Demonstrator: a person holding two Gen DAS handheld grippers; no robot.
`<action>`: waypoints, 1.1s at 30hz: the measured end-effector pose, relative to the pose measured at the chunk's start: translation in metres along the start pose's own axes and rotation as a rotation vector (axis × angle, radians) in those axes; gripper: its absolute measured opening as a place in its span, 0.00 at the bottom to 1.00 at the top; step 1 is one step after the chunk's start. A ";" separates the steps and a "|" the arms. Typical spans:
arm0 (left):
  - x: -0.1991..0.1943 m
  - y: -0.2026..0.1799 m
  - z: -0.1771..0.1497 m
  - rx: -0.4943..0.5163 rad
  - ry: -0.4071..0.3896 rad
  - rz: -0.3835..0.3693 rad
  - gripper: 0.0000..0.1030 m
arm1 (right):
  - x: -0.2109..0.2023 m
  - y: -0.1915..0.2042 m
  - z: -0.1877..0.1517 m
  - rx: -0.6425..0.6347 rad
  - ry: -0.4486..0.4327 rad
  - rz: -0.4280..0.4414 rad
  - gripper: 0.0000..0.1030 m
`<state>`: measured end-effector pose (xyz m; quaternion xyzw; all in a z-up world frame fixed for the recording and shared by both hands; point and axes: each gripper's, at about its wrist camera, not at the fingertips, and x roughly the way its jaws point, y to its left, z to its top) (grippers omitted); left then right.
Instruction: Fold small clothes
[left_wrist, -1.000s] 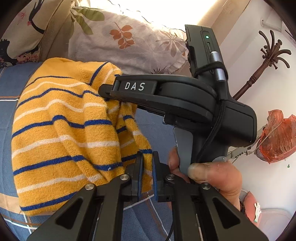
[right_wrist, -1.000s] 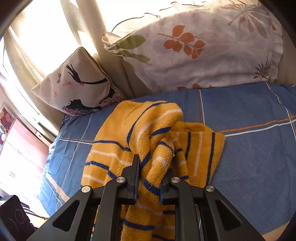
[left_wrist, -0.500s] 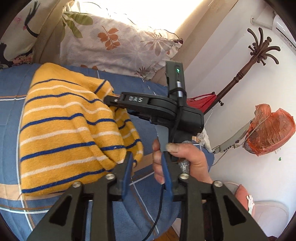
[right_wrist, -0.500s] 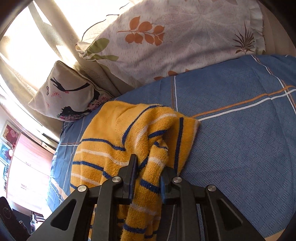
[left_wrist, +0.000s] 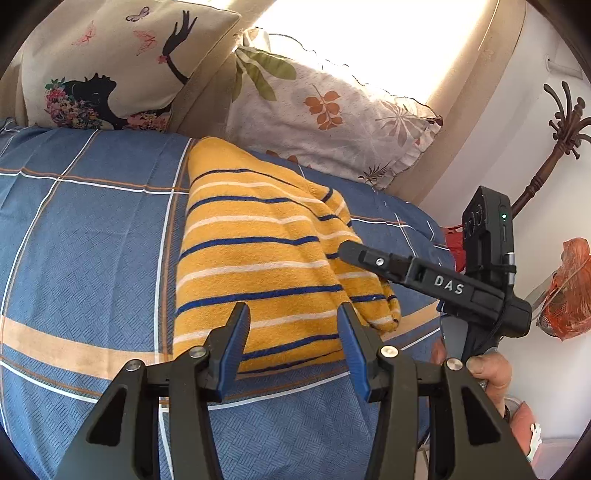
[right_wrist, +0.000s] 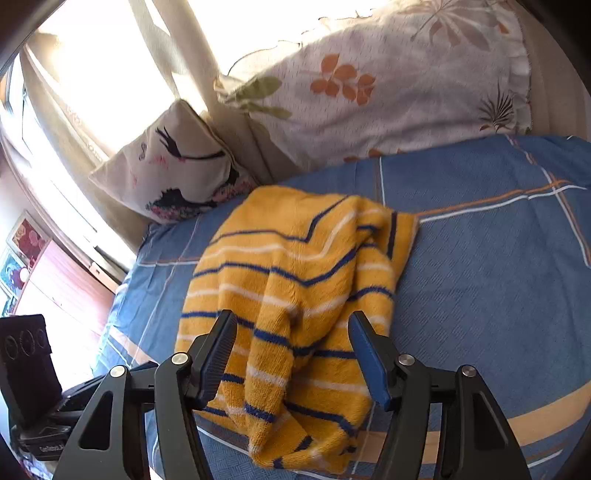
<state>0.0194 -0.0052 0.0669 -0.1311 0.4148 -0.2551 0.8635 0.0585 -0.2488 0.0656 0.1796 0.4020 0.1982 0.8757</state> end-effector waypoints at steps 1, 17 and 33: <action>-0.002 0.003 -0.001 -0.002 -0.001 0.003 0.46 | 0.007 0.001 -0.003 -0.004 0.019 0.006 0.43; 0.045 0.051 0.000 -0.058 0.116 0.070 0.48 | -0.022 -0.048 -0.019 0.123 -0.037 -0.133 0.31; 0.022 0.052 0.001 -0.052 0.081 0.061 0.52 | 0.075 -0.028 0.077 0.034 0.017 -0.288 0.33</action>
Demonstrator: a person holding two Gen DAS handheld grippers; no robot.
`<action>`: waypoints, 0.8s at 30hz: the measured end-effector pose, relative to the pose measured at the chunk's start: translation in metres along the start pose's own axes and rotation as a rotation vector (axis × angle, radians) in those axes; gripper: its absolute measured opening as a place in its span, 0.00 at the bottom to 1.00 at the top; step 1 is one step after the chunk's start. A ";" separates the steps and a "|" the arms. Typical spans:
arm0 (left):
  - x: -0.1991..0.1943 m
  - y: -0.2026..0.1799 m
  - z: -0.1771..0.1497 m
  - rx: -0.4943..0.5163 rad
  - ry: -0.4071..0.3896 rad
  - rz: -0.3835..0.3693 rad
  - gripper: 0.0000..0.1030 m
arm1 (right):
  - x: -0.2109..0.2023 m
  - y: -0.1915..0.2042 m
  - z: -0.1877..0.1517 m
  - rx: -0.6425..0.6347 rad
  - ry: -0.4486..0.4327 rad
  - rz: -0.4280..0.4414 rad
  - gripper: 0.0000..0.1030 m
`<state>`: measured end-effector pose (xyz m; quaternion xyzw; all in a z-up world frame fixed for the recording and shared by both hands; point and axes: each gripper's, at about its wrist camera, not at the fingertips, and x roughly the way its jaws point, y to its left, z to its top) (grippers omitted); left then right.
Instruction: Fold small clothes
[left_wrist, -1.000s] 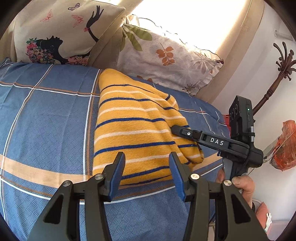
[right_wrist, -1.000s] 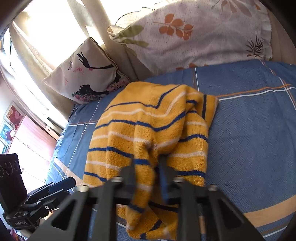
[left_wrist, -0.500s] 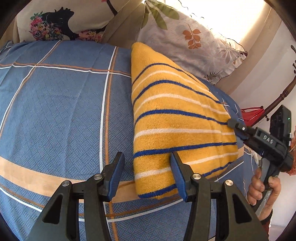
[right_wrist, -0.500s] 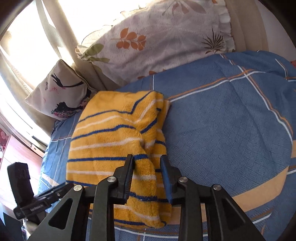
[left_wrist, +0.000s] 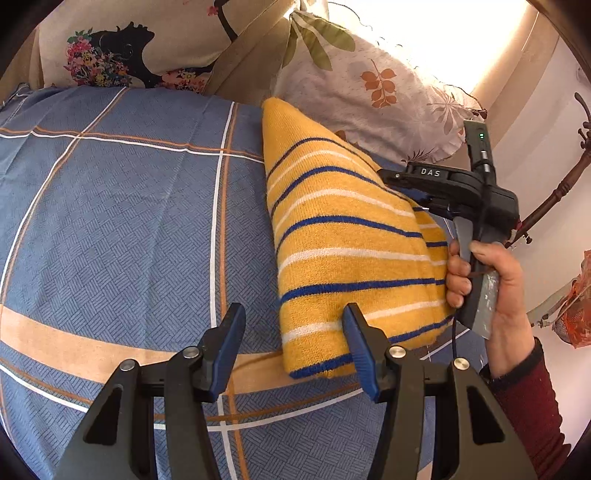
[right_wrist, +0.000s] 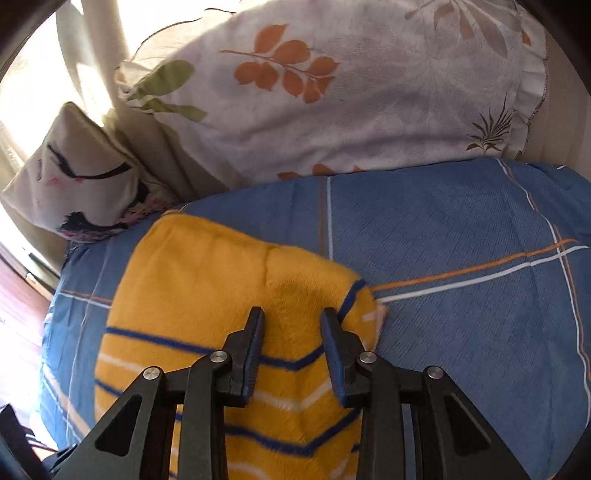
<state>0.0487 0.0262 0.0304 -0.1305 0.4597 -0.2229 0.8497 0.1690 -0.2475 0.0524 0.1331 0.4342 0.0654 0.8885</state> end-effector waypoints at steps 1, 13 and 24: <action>-0.004 0.000 0.001 0.005 -0.009 0.008 0.52 | 0.001 -0.004 0.003 0.014 -0.006 -0.016 0.33; -0.010 0.018 -0.008 -0.059 -0.017 -0.001 0.53 | -0.037 0.091 -0.001 -0.195 -0.013 0.233 0.43; -0.020 0.027 -0.009 -0.099 -0.038 -0.005 0.54 | 0.020 0.121 0.000 -0.151 0.107 0.299 0.42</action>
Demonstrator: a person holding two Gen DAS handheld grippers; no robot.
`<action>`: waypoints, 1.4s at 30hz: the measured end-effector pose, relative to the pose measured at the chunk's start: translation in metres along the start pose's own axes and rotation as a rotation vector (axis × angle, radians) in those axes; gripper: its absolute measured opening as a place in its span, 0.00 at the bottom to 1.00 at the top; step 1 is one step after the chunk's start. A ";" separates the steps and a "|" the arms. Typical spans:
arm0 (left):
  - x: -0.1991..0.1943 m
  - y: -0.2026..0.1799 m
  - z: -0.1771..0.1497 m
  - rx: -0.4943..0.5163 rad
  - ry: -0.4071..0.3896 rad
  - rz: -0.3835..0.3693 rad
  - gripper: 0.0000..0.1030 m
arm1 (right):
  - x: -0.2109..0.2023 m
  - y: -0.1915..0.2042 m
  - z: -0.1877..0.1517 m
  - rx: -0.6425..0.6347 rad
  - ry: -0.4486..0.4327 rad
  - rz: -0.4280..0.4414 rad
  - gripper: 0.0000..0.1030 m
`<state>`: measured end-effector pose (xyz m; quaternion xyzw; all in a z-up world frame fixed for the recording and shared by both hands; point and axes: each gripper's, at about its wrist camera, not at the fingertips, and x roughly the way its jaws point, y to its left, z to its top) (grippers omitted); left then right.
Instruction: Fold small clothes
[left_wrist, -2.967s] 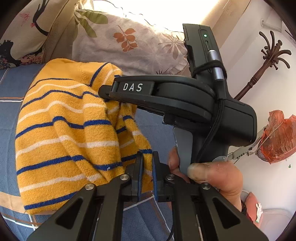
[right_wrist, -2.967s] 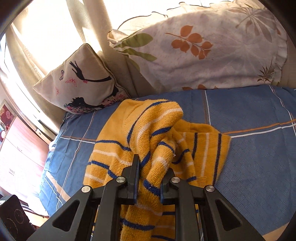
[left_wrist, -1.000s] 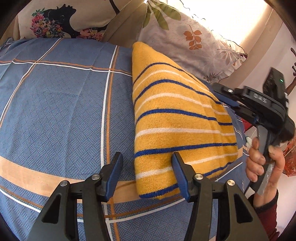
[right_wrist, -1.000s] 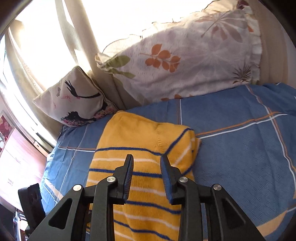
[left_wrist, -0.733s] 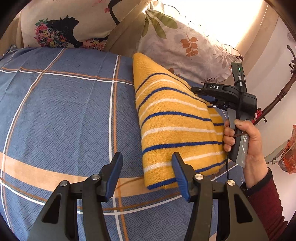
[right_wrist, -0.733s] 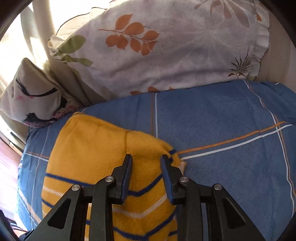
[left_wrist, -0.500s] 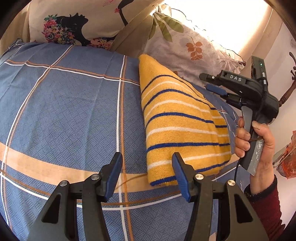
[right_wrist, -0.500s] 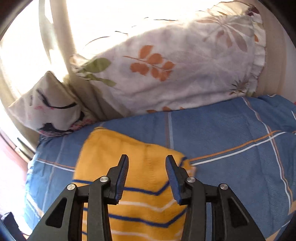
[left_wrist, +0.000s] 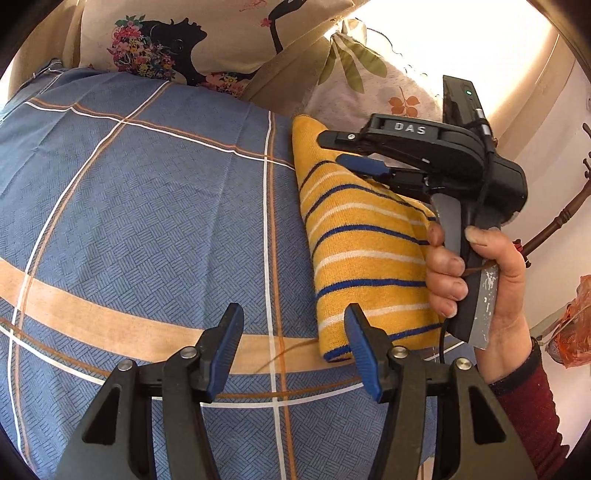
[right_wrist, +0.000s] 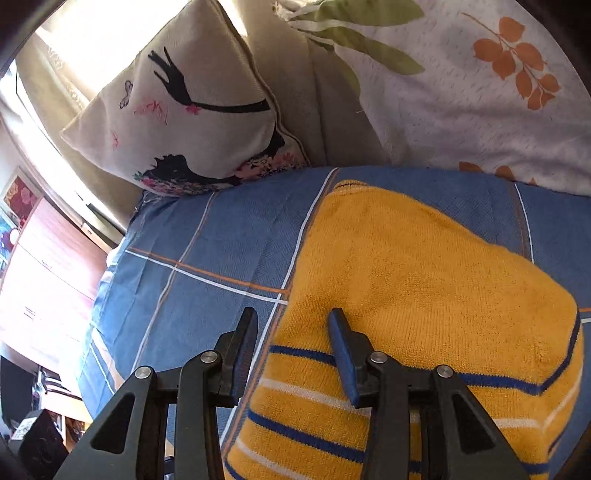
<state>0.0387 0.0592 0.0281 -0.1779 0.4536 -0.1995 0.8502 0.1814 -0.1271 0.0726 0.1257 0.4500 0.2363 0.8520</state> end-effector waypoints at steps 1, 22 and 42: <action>-0.002 0.002 0.000 -0.004 -0.003 -0.002 0.54 | -0.007 0.001 -0.002 0.011 -0.024 0.013 0.42; -0.032 -0.007 -0.010 0.006 -0.049 0.010 0.55 | -0.040 0.010 -0.105 0.138 -0.007 0.303 0.55; -0.045 -0.056 -0.032 0.200 -0.128 0.179 0.61 | -0.154 -0.038 -0.212 0.171 -0.190 0.116 0.71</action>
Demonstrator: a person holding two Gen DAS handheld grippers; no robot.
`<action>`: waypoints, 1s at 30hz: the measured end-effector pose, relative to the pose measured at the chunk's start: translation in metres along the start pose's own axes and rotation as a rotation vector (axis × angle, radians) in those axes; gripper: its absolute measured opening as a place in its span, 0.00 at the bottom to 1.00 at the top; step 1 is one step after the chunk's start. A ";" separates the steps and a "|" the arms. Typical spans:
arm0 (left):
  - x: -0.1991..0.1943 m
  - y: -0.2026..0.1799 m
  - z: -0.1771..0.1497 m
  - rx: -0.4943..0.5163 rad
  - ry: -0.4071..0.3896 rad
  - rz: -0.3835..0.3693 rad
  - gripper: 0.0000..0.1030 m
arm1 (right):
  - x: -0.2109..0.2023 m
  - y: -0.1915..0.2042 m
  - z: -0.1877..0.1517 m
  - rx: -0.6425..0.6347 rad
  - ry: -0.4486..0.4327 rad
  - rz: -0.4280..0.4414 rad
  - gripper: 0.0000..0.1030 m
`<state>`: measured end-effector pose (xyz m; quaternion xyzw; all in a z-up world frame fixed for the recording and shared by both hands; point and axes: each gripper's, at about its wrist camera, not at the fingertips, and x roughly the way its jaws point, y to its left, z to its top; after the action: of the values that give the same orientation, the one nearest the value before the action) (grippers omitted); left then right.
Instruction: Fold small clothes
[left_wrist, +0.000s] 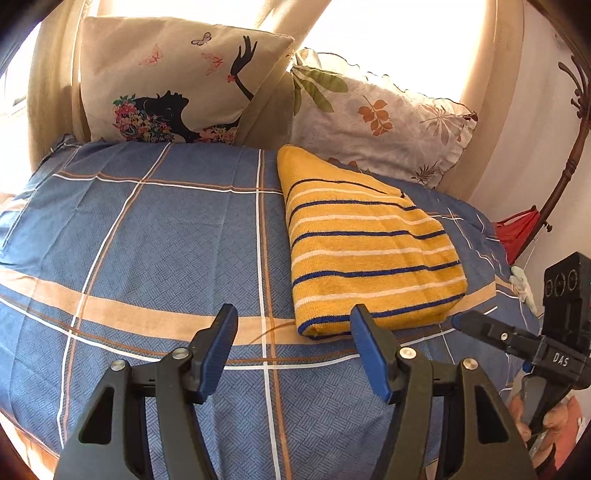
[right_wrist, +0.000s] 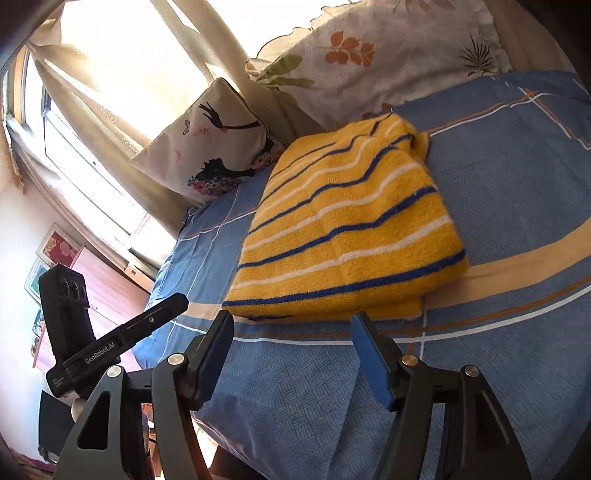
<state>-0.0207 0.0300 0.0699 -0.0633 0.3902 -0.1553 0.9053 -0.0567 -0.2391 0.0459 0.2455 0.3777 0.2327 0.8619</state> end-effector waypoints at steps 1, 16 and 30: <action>0.000 -0.003 0.000 0.013 -0.004 0.009 0.61 | -0.005 0.000 0.000 -0.009 -0.013 -0.009 0.74; 0.019 -0.006 -0.002 0.043 0.020 0.072 0.65 | -0.017 -0.016 0.001 -0.015 -0.104 -0.171 0.81; 0.113 0.049 0.067 -0.215 0.209 -0.292 0.67 | 0.030 -0.067 0.110 0.049 -0.059 -0.202 0.95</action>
<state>0.1125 0.0382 0.0264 -0.1989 0.4833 -0.2479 0.8158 0.0604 -0.3007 0.0552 0.2342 0.3804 0.1279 0.8855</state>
